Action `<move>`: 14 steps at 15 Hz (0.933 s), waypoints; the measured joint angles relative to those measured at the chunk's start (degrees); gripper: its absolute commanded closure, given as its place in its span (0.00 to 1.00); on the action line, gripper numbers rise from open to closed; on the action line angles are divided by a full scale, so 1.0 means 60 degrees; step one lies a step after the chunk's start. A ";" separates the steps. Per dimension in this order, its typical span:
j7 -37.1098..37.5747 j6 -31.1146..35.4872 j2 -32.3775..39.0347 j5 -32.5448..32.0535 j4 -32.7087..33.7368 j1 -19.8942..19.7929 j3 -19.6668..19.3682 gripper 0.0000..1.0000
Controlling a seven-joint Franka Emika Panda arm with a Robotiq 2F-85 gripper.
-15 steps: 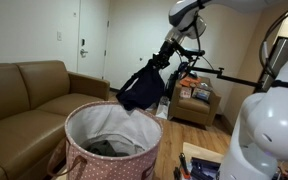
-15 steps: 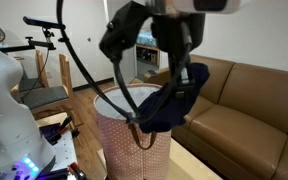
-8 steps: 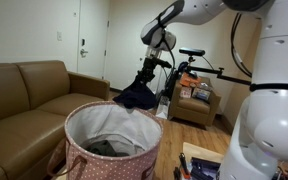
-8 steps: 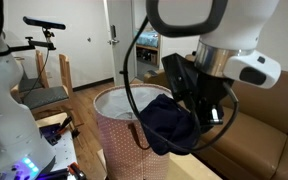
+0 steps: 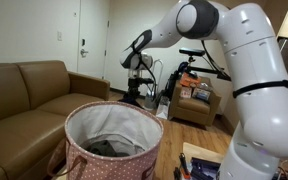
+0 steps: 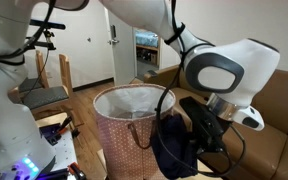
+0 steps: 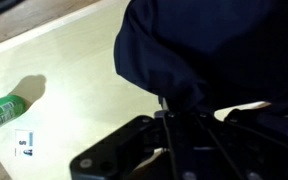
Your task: Pull out the dark blue clothing from the pink laundry bag
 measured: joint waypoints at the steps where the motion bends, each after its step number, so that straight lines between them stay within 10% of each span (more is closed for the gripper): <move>1: 0.0019 0.0002 0.0444 -0.0162 0.0295 -0.0100 0.0094 0.96; 14: -0.0177 0.0103 0.3454 -0.0563 0.2593 -0.1249 0.1418 0.96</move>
